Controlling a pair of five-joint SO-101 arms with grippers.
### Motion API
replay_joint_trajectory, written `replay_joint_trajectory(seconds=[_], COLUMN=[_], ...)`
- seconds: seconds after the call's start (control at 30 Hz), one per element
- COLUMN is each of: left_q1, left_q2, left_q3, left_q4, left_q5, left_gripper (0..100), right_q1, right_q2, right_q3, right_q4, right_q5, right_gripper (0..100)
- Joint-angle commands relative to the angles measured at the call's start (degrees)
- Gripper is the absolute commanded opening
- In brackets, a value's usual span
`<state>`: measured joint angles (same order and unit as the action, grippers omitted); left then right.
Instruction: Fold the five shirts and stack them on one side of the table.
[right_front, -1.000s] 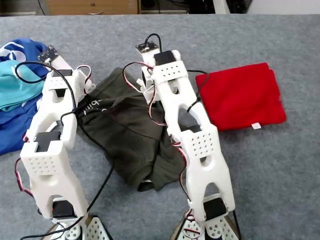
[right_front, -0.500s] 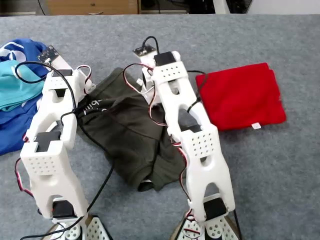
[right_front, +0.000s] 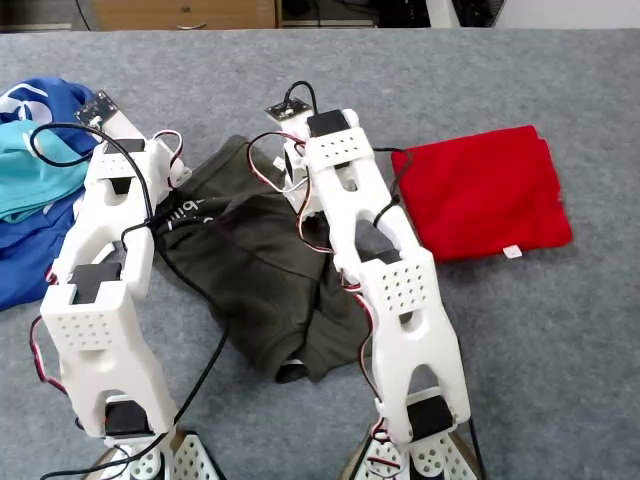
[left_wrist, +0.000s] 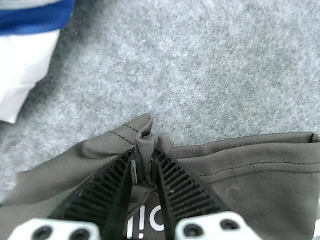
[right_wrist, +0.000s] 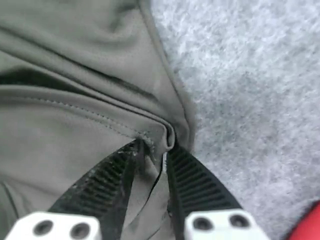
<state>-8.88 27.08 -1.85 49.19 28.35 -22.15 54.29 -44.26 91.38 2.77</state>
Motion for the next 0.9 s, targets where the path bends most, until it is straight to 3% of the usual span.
replay_joint_trajectory(seconds=[0.0, 0.13, 0.4, 0.53, 0.87], left_q1=[-1.3, -1.3, -0.8, -0.9, -1.3], left_q2=[-2.4, -2.4, -2.4, -2.3, -2.5], left_q3=[0.0, 0.0, -0.3, -0.4, 0.0], left_q4=[-0.6, -0.6, -0.8, -0.9, -0.6], left_q5=[-0.7, -0.7, -0.7, -0.7, -2.6], left_gripper=[2, 2, 2, 2, 2], right_q1=[0.7, 0.8, 1.6, 2.5, 4.5], right_q2=[-0.3, -0.3, -0.3, -0.7, 1.1], right_q3=[-1.1, -1.5, -1.5, -1.6, -4.3], right_q4=[-0.4, -1.8, -2.7, -7.6, -7.6], right_q5=[-0.1, -0.1, -0.4, -7.6, -10.8], right_gripper=[7.8, 2.2, 2.0, 1.9, 0.1])
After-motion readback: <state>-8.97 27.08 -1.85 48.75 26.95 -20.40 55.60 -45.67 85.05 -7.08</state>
